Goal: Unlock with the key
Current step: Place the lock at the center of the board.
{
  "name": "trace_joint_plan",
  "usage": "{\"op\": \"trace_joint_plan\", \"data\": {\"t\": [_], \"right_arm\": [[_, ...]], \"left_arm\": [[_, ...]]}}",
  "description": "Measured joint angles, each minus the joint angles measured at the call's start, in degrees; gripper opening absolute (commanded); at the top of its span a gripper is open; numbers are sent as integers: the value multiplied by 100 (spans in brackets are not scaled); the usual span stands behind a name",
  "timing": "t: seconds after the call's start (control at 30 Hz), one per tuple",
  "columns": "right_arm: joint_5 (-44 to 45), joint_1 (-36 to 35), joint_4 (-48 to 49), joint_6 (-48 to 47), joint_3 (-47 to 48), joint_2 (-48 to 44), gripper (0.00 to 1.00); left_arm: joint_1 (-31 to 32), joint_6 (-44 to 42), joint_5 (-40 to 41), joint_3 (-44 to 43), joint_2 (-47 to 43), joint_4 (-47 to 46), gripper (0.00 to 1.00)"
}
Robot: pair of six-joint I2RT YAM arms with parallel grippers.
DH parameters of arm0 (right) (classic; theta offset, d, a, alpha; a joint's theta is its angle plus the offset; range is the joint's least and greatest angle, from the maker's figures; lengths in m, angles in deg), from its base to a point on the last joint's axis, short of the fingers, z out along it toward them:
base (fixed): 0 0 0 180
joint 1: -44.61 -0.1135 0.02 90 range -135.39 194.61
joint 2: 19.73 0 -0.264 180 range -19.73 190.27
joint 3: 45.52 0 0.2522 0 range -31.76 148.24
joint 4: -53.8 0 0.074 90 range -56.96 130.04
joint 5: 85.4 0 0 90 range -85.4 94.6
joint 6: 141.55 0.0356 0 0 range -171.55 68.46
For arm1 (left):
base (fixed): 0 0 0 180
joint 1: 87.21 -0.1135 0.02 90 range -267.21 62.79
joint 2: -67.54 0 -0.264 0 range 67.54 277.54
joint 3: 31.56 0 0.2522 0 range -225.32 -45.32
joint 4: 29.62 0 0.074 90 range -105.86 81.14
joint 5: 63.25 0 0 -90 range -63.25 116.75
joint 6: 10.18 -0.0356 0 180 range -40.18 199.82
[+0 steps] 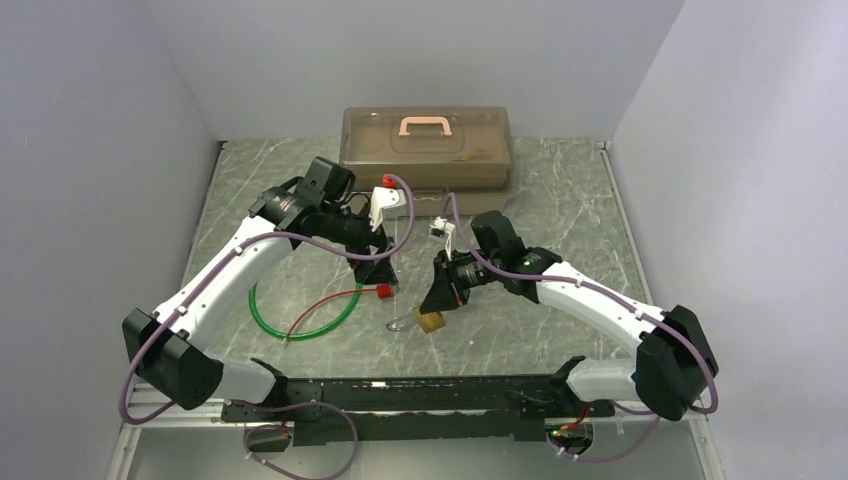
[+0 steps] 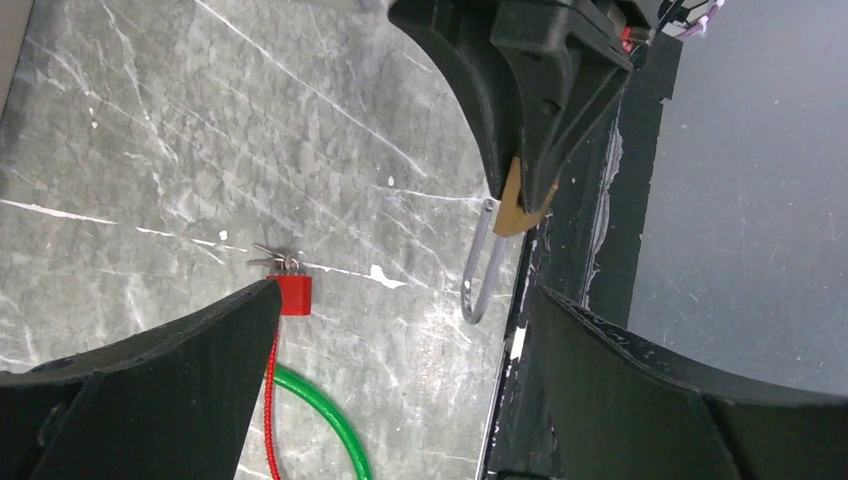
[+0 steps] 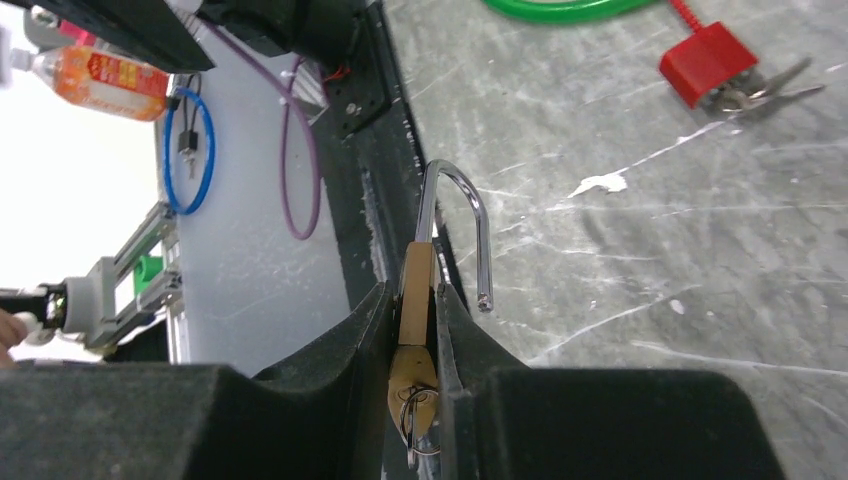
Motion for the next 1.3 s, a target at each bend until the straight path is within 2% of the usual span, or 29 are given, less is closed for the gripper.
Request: {"op": "trace_joint_plan", "data": {"t": [0.2, 0.53, 0.87, 1.03, 1.3], "right_arm": [[273, 129, 625, 90, -295, 289, 0], [960, 616, 988, -153, -289, 1121, 0], [1290, 1045, 1408, -546, 271, 1316, 0], [1290, 992, 1928, -579, -234, 1342, 0], [1292, 826, 2013, -671, -778, 1362, 0]], "left_arm": [[-223, -234, 63, 175, -138, 70, 99], [-1097, -494, 127, 297, -232, 256, 99], [-1209, -476, 212, 581, -671, 168, 99], [-1368, -463, 214, 682, -813, 151, 99], [-1598, -407, 247, 734, -896, 127, 99]]}}
